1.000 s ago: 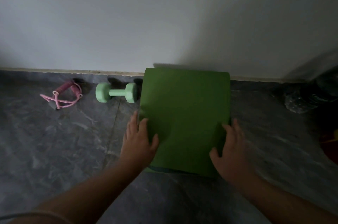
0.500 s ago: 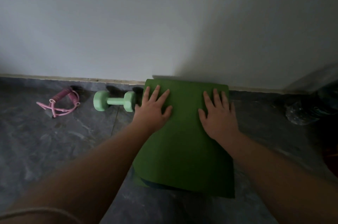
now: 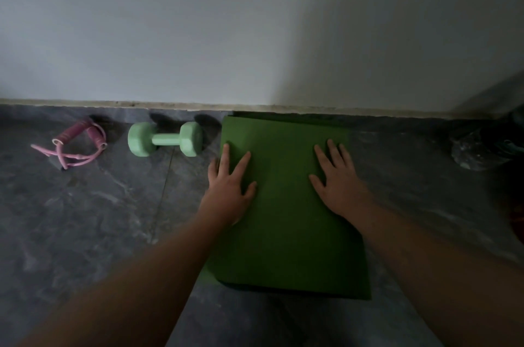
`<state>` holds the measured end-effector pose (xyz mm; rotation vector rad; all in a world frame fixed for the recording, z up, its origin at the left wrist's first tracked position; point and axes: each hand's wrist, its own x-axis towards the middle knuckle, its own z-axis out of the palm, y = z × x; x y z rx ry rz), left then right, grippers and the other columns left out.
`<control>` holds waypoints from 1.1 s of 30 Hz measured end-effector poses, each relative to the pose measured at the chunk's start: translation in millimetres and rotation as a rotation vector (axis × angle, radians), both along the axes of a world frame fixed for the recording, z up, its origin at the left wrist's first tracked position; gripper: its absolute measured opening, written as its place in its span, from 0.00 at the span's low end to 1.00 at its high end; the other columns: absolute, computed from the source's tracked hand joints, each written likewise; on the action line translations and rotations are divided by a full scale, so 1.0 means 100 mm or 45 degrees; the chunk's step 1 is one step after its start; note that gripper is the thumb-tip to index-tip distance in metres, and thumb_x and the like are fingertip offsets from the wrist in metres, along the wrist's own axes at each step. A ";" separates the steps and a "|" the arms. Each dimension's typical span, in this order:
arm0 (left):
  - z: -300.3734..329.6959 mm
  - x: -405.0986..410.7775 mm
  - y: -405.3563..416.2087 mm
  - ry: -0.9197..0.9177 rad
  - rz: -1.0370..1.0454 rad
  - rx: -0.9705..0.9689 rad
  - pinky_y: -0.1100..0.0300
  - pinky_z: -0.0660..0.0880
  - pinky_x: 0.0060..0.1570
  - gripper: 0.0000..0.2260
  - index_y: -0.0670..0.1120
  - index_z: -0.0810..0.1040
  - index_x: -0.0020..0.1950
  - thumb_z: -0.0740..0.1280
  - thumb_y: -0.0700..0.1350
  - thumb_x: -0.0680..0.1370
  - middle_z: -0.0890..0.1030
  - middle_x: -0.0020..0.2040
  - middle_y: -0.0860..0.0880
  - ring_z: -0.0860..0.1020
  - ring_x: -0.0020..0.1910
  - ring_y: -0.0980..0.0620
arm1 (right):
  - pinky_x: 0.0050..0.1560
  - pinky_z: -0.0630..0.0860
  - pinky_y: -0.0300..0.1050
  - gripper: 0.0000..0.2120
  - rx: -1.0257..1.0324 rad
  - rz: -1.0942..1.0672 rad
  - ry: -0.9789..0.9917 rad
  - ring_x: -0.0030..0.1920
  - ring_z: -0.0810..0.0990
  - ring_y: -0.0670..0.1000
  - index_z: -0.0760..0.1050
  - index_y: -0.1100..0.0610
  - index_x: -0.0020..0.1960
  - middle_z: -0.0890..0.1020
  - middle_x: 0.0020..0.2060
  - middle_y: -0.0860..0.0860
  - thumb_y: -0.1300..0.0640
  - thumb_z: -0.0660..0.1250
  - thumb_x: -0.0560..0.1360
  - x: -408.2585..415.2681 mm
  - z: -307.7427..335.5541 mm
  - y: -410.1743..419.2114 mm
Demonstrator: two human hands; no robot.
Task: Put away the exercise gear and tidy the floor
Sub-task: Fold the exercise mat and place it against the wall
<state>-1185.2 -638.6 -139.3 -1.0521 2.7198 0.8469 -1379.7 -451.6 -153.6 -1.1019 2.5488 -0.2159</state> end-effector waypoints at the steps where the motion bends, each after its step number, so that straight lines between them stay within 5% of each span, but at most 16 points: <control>1: 0.01 0.01 0.02 -0.021 0.010 0.017 0.35 0.62 0.70 0.32 0.67 0.48 0.77 0.62 0.60 0.79 0.33 0.78 0.58 0.42 0.78 0.39 | 0.77 0.49 0.58 0.33 0.004 -0.003 0.008 0.78 0.38 0.55 0.41 0.44 0.80 0.40 0.80 0.49 0.39 0.52 0.81 0.01 -0.02 0.00; 6: 0.05 -0.03 0.04 -0.102 0.041 0.020 0.37 0.65 0.68 0.32 0.68 0.46 0.77 0.60 0.62 0.79 0.33 0.79 0.56 0.51 0.76 0.34 | 0.77 0.48 0.59 0.32 0.052 -0.011 -0.049 0.78 0.36 0.55 0.40 0.43 0.80 0.39 0.79 0.48 0.38 0.51 0.81 -0.05 -0.07 -0.07; 11: 0.02 -0.06 0.11 -0.248 0.053 0.050 0.33 0.64 0.67 0.34 0.68 0.38 0.76 0.57 0.66 0.78 0.30 0.78 0.54 0.49 0.76 0.32 | 0.75 0.55 0.63 0.32 0.087 0.004 -0.074 0.78 0.37 0.54 0.41 0.43 0.80 0.40 0.79 0.48 0.38 0.50 0.81 -0.07 -0.02 -0.07; 15: -0.01 -0.05 0.10 -0.241 0.053 0.059 0.33 0.67 0.65 0.33 0.69 0.36 0.75 0.55 0.66 0.79 0.32 0.79 0.53 0.50 0.76 0.33 | 0.74 0.52 0.67 0.30 0.030 -0.052 0.170 0.79 0.43 0.57 0.45 0.45 0.80 0.46 0.80 0.50 0.38 0.46 0.81 0.13 0.22 -0.04; 22: 0.12 0.09 0.19 -0.138 -0.159 -0.412 0.30 0.45 0.72 0.30 0.60 0.36 0.78 0.45 0.65 0.81 0.35 0.79 0.47 0.34 0.77 0.41 | 0.74 0.56 0.65 0.31 -0.024 0.030 0.308 0.79 0.52 0.58 0.51 0.50 0.80 0.54 0.79 0.52 0.38 0.45 0.80 0.70 0.27 0.49; 27: 0.18 0.30 0.30 -0.150 -0.380 -0.442 0.27 0.45 0.70 0.29 0.63 0.36 0.77 0.43 0.68 0.79 0.35 0.79 0.52 0.35 0.78 0.45 | 0.75 0.57 0.61 0.32 -0.050 0.015 0.229 0.78 0.51 0.57 0.49 0.50 0.80 0.53 0.80 0.52 0.37 0.45 0.80 0.70 0.19 0.47; 33: -0.02 0.40 0.29 -0.229 -0.286 -0.319 0.31 0.54 0.71 0.31 0.64 0.35 0.77 0.44 0.70 0.78 0.35 0.79 0.52 0.34 0.78 0.47 | 0.71 0.62 0.64 0.33 0.106 -0.015 0.195 0.79 0.49 0.57 0.49 0.49 0.80 0.53 0.80 0.51 0.37 0.43 0.79 0.72 -0.01 0.42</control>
